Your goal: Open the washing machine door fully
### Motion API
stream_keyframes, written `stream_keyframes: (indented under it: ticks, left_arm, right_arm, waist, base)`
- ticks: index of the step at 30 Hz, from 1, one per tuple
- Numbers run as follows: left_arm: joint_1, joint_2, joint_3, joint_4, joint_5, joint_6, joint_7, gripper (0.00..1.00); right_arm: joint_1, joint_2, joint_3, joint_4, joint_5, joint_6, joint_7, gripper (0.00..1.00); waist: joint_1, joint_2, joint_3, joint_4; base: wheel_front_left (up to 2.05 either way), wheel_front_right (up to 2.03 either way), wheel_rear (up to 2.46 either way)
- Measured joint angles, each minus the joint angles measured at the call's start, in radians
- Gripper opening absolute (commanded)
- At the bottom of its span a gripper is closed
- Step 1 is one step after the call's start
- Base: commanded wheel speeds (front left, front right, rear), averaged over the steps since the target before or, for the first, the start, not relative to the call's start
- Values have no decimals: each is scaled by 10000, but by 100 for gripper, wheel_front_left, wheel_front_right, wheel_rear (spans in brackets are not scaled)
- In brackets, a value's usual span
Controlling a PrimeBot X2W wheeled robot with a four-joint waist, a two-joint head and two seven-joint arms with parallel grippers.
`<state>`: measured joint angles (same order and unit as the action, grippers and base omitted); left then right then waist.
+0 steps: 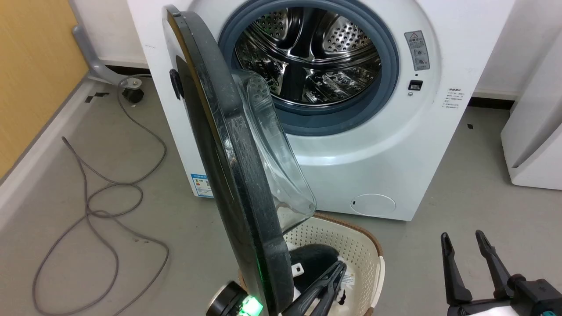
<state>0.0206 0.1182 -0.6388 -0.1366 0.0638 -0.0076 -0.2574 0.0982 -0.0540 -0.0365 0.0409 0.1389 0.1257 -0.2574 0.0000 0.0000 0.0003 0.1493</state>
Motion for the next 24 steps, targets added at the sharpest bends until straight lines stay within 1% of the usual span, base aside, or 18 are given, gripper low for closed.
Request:
stream_keyframes:
  ticks: [1,4,11,17,24]
  left_arm:
    - [-2,-119,75,581,-178,226,0,0]
    - [-10,-169,148,1011,-355,399,0,0]
    - [-105,-138,412,1570,-527,606,0,0]
    - [-152,-102,424,1592,-616,685,-2,0]
    - [32,17,424,1386,-671,794,-4,0]
  right_arm:
    - [-1,2,0,38,0,0,0,100]
    - [-2,2,-12,73,-2,0,0,100]
    - [-3,2,-105,113,-2,0,0,100]
    - [-6,4,-71,109,35,0,0,100]
    - [-10,12,-19,113,130,0,0,100]
  waist:
    - [0,0,41,-2]
    - [0,0,88,22]
    - [0,0,198,324]
    - [0,0,237,915]
    - [0,0,233,1877]
  base:
    - [0,0,0]
    - [0,0,0]
    - [0,0,0]
    - [0,0,0]
    - [0,0,0]
